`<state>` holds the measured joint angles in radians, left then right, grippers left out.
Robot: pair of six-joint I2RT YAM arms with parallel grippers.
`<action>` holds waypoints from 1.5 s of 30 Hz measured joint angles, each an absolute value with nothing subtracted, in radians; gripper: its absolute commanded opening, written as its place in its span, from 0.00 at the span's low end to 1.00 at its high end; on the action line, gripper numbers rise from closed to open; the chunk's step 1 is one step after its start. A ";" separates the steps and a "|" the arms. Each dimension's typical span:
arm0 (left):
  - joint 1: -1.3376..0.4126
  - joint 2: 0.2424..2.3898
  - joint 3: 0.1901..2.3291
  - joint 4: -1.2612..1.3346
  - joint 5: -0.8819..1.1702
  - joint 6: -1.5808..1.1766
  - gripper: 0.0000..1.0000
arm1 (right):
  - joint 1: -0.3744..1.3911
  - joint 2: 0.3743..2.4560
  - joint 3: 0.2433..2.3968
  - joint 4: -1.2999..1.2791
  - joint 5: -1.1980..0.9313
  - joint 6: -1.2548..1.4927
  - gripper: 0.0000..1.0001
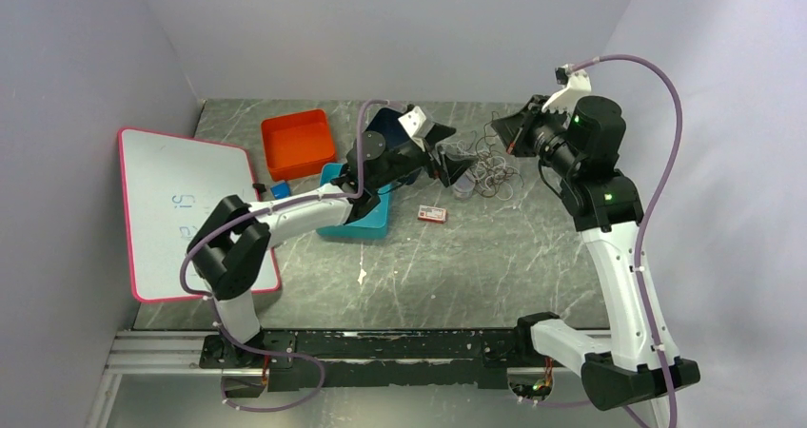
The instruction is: Untangle the cables
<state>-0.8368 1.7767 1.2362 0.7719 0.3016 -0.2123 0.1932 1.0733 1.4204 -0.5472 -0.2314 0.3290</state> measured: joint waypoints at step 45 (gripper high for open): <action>-0.832 2.220 1.566 1.025 0.633 -0.500 0.50 | 0.193 1.061 1.662 -0.422 -0.431 0.550 0.00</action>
<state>-0.8322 2.2204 1.5658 1.0248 0.6327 -0.4995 0.1932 1.0615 1.6619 -0.4217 -0.4313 0.5495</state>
